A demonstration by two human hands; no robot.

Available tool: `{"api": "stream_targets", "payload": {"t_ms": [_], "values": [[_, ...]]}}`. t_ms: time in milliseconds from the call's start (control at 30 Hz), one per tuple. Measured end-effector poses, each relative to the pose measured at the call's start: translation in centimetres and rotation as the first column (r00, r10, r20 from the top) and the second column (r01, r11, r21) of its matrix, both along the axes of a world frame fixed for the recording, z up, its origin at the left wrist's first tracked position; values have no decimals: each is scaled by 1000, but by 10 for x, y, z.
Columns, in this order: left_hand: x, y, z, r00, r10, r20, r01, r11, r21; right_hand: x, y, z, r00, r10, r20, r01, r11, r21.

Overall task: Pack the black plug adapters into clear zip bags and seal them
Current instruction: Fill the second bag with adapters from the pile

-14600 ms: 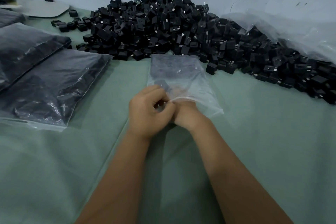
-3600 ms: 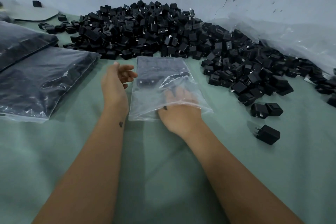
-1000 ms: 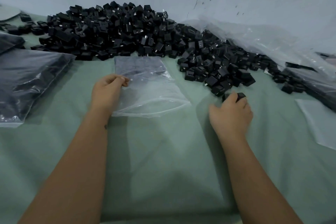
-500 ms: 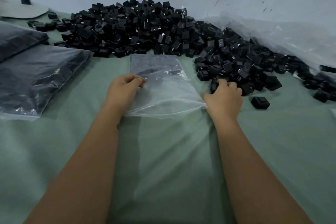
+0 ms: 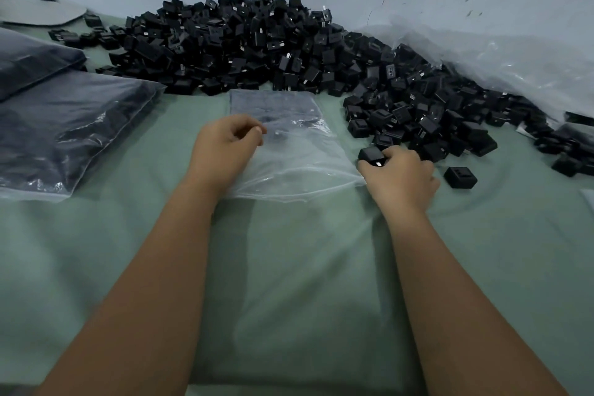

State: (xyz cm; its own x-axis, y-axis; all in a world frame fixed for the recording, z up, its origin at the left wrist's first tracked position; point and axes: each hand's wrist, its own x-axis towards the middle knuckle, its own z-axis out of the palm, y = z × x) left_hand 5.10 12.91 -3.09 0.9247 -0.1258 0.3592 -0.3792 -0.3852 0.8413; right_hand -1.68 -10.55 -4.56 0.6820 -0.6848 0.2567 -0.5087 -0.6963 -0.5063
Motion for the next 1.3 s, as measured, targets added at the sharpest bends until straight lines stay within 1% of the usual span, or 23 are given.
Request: {"api": "stream_targets", "payload": {"t_ms": [67,133,200,300,333,367,400,433,467,500,533,600,633,700,767,867,933,1033,1100,1167,1200,1267,1300], "values": [[-4,-2,4,997,-50,64,48,998,33,3,2,2,1000,-6,-6,6,1000,-2],[-6,-2,6,991,-99,87,90,991,101,2,2,0,1000,-24,16,24,1000,8],[-5,-2,6,985,-161,70,146,974,175,-4,2,-2,999,-42,28,42,999,5],[-5,-3,3,965,-261,-12,252,918,307,-10,6,-2,997,-52,54,54,998,-36],[-4,-2,2,955,-293,-52,293,891,347,-12,9,1,992,-45,117,53,997,-65],[-4,-2,1,941,-325,-98,337,866,369,-13,14,4,974,-16,227,38,995,-92],[-4,-1,0,924,-356,-142,383,844,375,-14,20,9,931,43,364,0,993,-119],[-4,-1,0,906,-384,-179,424,827,369,-15,29,13,865,133,484,-66,986,-152],[-4,-1,0,893,-403,-202,450,817,360,-17,38,15,794,236,560,-143,968,-205],[-4,-1,0,886,-412,-215,463,816,346,-20,50,16,735,340,587,-221,938,-266],[-4,-1,0,883,-416,-219,468,821,327,-22,61,15,699,435,568,-308,899,-310],[-5,-3,0,887,-416,-198,456,854,250,-27,83,11,678,569,465,-480,822,-307],[-5,-3,1,889,-418,-185,450,872,191,-28,90,10,674,608,420,-529,794,-302],[-4,-2,1,899,-401,-176,420,903,85,-29,99,7,681,632,370,-526,774,-353],[-4,0,2,925,-347,-156,354,935,17,-28,98,6,724,612,318,-473,776,-417],[-3,1,2,957,-266,-120,255,962,-101,-24,93,3,824,559,97,-445,743,-500],[-4,1,4,959,-265,-101,245,954,-175,-23,95,3,841,541,13,-455,721,-523],[-5,2,6,950,-298,-91,266,929,-259,-25,98,4,830,557,21,-475,728,-495],[-6,3,8,924,-374,-82,333,891,-309,-25,96,5,812,582,43,-490,720,-492],[-7,4,10,887,-456,-70,417,858,-301,-25,96,6,800,600,-7,-534,708,-463],[-6,4,9,880,-469,-71,434,857,-277,-24,96,5,795,606,-34,-557,706,-437],[-3,4,9,896,-435,-92,396,874,-281,-25,96,4,795,607,-22,-563,723,-399],[-1,5,9,912,-397,-106,341,875,-344,-26,96,4,797,603,15,-552,739,-386]]}}
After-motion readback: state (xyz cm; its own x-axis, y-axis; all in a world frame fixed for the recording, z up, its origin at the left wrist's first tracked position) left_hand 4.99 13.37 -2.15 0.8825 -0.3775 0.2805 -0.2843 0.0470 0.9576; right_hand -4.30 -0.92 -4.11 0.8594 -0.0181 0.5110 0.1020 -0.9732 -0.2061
